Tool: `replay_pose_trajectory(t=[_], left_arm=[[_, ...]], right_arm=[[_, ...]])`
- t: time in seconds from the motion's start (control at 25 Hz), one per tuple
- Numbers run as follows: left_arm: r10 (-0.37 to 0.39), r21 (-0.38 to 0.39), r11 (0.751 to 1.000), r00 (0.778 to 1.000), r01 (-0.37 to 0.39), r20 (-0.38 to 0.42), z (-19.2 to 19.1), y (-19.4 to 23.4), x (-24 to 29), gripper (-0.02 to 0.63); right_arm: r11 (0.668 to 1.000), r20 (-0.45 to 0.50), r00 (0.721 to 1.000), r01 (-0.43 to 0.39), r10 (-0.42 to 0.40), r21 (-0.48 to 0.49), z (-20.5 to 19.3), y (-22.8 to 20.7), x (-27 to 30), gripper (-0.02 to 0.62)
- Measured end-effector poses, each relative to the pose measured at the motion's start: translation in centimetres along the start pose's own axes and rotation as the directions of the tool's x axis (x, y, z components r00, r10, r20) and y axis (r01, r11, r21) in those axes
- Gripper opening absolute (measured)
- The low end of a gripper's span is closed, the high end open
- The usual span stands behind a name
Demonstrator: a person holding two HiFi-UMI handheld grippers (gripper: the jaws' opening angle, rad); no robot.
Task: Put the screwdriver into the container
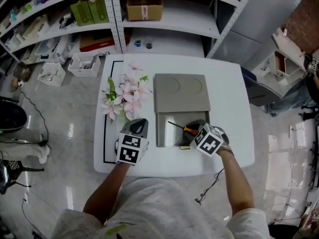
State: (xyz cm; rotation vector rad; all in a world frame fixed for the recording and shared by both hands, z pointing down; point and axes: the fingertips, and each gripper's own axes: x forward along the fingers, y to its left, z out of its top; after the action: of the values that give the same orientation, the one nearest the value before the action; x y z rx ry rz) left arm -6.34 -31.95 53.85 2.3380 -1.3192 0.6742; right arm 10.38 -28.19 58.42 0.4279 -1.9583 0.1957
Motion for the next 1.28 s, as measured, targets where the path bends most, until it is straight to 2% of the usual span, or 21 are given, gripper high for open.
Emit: replay_pose_trajectory(t=[0.12, 0.36, 0.6, 0.76, 1.0, 1.28], left_arm=[[0.005, 0.000, 1.000, 1.000, -0.005, 0.005, 0.2, -0.2, -0.6, 0.003], [0.034, -0.006, 0.999, 0.999, -0.034, 0.029, 0.4, 0.0, -2.1, 0.003], [0.053, 0.002, 0.999, 0.997, -0.053, 0.062, 1.1, -0.6, -3.8, 0.003], [0.068, 0.003, 0.998, 0.993, -0.069, 0.092, 1.8, -1.1, -5.1, 0.003], [0.086, 0.008, 0.996, 0.987, -0.088, 0.135, 3.0, -2.4, -7.1, 0.003], [0.087, 0.025, 0.995, 0.982, -0.092, 0.167, 3.5, -4.4, -9.2, 0.003]], right_arm=[[1.000, 0.022, 1.000, 0.018, -0.019, 0.013, 0.0, -0.1, -0.2, 0.081], [0.994, 0.128, 0.988, 0.078, -0.088, 0.077, 1.4, -0.5, -2.6, 0.077], [0.970, 0.236, 0.954, 0.138, -0.184, 0.198, 1.9, -0.6, -6.4, 0.058], [0.935, 0.341, 0.904, 0.143, -0.257, 0.324, 2.1, -0.1, -9.9, 0.049], [0.871, 0.437, 0.820, 0.139, -0.368, 0.472, 1.0, 1.1, -14.6, 0.035], [0.768, 0.464, 0.707, 0.176, -0.534, 0.615, -1.2, 2.2, -18.9, 0.006]])
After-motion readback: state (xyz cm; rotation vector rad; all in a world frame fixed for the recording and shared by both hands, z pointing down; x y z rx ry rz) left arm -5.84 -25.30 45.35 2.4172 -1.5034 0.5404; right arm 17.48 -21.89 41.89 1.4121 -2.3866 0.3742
